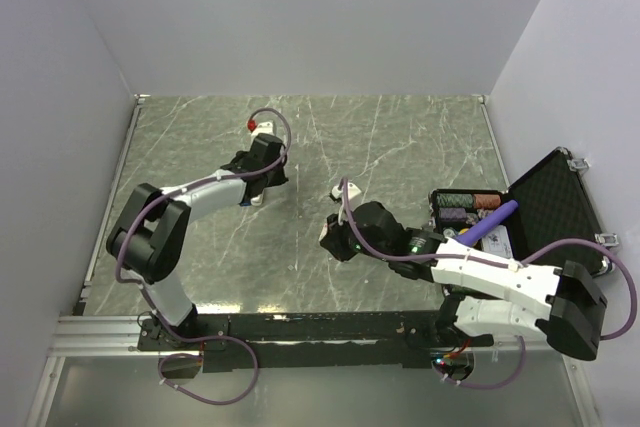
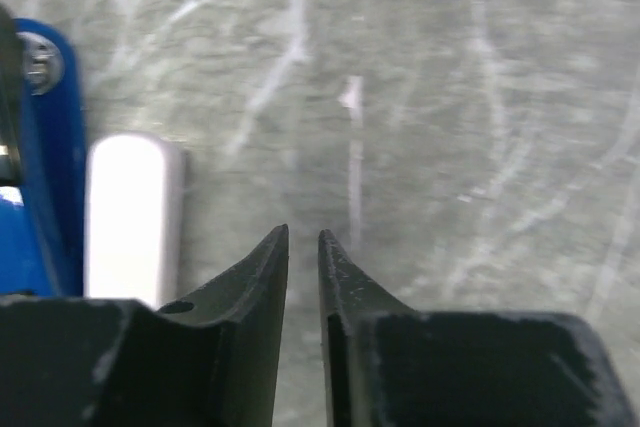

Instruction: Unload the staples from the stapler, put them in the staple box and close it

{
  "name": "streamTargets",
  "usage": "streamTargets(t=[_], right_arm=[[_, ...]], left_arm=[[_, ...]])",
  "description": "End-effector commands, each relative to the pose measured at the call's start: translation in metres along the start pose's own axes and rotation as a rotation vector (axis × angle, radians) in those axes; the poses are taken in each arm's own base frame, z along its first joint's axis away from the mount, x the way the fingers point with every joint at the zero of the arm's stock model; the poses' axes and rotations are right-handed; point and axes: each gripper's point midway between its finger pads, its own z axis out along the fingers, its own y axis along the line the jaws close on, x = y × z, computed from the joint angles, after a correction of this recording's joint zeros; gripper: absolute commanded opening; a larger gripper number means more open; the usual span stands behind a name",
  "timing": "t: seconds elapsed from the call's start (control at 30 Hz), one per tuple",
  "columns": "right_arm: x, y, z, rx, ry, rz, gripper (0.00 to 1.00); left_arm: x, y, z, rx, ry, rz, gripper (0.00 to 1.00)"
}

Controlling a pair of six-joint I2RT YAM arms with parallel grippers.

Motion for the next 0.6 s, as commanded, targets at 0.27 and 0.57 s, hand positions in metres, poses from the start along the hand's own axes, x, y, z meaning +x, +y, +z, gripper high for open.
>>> streamTargets(t=[0.27, 0.57], right_arm=[[-0.018, -0.021, -0.023, 0.124, -0.056, -0.031, 0.47], [-0.006, -0.055, -0.028, 0.272, 0.013, -0.007, 0.63]], left_arm=[[-0.018, -0.073, -0.074, 0.227, -0.024, 0.042, 0.44], [-0.012, -0.084, -0.135, 0.399, 0.008, 0.072, 0.63]])
